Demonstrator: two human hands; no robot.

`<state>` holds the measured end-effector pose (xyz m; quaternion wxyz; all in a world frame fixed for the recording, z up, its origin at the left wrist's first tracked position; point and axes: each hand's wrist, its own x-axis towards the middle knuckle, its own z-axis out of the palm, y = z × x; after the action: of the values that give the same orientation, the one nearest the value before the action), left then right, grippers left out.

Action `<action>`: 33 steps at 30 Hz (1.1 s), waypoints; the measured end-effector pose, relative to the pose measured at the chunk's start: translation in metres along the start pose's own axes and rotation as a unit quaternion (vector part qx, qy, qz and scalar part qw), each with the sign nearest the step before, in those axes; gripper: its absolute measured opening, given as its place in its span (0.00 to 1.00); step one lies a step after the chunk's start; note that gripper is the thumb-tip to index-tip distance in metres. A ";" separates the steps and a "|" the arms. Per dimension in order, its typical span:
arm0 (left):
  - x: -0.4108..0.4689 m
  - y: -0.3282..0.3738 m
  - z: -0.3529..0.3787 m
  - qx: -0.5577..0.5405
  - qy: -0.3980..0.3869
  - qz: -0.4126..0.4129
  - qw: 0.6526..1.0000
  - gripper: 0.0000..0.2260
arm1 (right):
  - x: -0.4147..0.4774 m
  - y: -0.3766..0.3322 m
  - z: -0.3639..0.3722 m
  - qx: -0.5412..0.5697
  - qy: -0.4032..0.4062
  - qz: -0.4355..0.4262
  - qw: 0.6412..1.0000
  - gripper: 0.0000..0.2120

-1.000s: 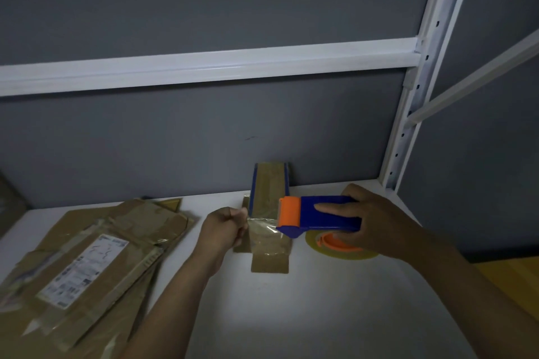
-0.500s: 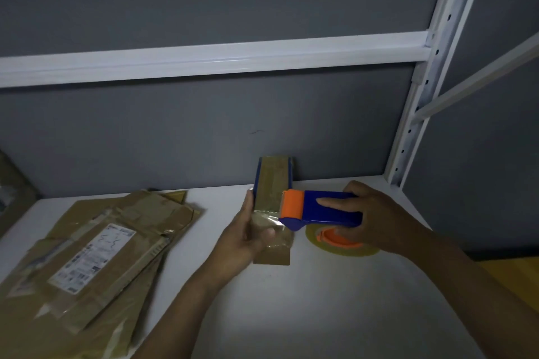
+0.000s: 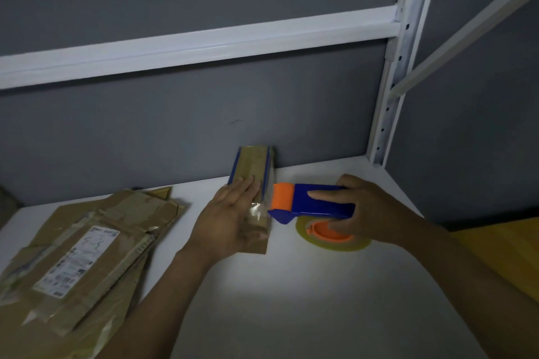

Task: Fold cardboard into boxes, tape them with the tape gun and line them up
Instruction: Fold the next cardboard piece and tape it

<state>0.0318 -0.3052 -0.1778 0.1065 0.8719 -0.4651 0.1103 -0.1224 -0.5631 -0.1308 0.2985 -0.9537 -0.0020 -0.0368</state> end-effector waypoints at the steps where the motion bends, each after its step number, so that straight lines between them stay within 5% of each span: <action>1: 0.000 -0.001 0.000 0.004 -0.001 -0.001 1.000 0.45 | -0.005 0.005 -0.004 0.000 -0.004 0.009 1.000 0.31; 10: 0.003 0.004 0.000 0.032 -0.017 0.001 0.999 0.47 | -0.003 -0.013 0.009 -0.214 0.012 -0.038 0.976 0.30; 19: 0.005 0.012 0.001 0.021 -0.018 -0.012 1.000 0.47 | 0.011 -0.030 0.006 -0.158 0.016 0.036 0.987 0.28; 23: 0.000 0.015 -0.005 -0.013 -0.001 -0.010 1.000 0.51 | 0.017 -0.019 -0.002 -0.072 0.014 0.075 0.994 0.27; 25: 0.000 0.019 -0.012 -0.073 -0.005 -0.029 0.997 0.50 | 0.014 -0.006 -0.005 0.085 0.032 0.114 0.989 0.26; 28: 0.000 0.020 -0.018 -0.193 0.028 -0.076 0.978 0.36 | 0.006 0.010 0.002 0.322 0.020 0.174 0.930 0.22; 33: 0.004 0.009 -0.011 -0.111 0.033 -0.028 0.993 0.45 | 0.012 0.024 0.012 0.319 0.005 0.204 0.925 0.14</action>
<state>0.0256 -0.3103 -0.1656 0.2205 0.8634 -0.4460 0.0838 -0.1093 -0.5763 -0.1538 0.5884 -0.7874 0.1824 0.0222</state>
